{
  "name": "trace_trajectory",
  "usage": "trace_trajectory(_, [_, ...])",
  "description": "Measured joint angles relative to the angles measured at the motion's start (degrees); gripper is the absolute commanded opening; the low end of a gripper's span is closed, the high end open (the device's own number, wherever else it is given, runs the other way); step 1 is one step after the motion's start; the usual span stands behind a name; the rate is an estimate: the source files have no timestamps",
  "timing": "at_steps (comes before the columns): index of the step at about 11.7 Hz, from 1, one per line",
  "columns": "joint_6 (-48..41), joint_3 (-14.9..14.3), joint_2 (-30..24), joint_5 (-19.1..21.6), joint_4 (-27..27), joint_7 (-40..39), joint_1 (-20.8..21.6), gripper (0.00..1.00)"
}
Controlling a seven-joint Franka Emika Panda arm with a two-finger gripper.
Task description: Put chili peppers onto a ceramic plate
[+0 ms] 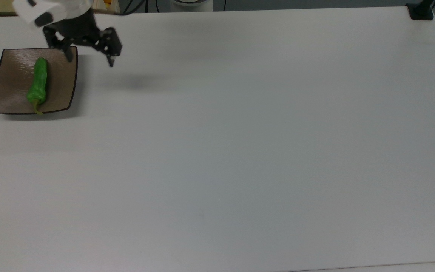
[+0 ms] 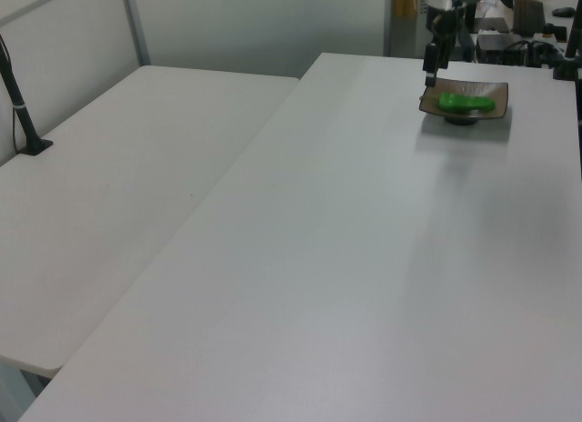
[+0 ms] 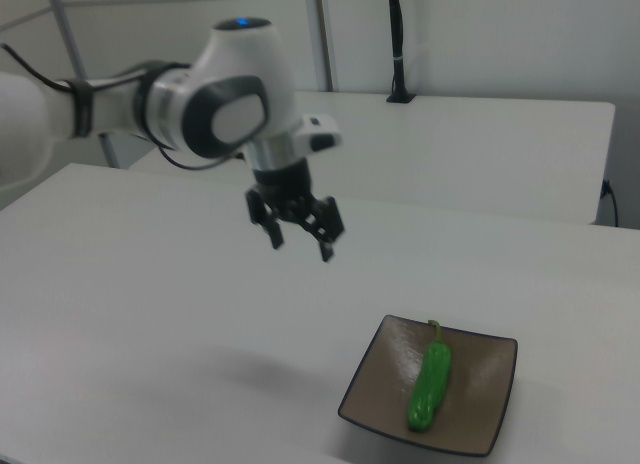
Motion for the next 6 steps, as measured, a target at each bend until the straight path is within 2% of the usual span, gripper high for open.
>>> trace_trajectory(2, [-4.24, 5.19, -2.7, 1.42, 0.6, 4.37, 0.09, 1.0])
trace_trajectory(4, [-6.27, 11.12, -3.12, 3.52, 2.25, 9.71, 0.41, 1.0])
trace_trajectory(6, [-7.49, 14.53, -3.23, 3.56, 2.5, 12.02, 0.89, 1.0])
